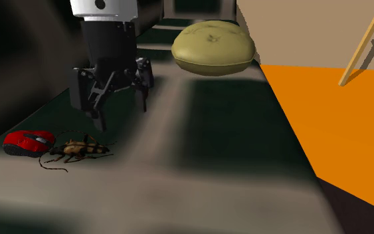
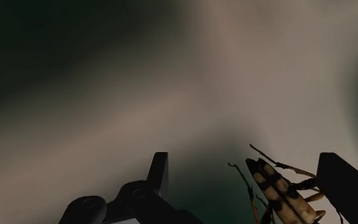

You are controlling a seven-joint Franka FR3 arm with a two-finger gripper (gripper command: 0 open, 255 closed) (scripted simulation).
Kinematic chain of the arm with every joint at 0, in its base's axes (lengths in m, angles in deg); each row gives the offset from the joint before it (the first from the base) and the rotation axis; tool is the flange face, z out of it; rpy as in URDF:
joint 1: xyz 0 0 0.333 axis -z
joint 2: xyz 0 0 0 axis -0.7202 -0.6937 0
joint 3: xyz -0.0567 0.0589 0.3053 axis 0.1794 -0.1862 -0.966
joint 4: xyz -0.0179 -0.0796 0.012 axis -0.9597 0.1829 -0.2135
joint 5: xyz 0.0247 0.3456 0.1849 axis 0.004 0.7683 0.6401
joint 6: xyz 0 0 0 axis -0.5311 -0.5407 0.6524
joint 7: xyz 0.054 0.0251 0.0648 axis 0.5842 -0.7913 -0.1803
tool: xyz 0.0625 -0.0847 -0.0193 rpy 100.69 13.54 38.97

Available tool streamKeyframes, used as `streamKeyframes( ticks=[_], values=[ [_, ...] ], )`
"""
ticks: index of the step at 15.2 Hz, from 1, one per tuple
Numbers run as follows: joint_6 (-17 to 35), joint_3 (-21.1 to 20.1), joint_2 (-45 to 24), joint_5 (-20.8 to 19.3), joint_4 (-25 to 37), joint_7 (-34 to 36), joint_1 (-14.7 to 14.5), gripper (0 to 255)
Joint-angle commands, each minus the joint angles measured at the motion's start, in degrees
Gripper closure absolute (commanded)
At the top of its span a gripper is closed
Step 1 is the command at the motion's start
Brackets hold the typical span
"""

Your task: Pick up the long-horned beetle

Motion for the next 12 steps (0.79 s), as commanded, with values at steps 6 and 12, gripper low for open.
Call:
streamKeyframes(
  ticks=[6, 12],
  values=[
    [-5.87, -1.85, -16.29, -2.76, 22.06, 2.33, -4.22, 0],
    [-1.00, -1.76, -15.70, -2.60, 16.54, 1.56, -4.03, 0]
  ],
)
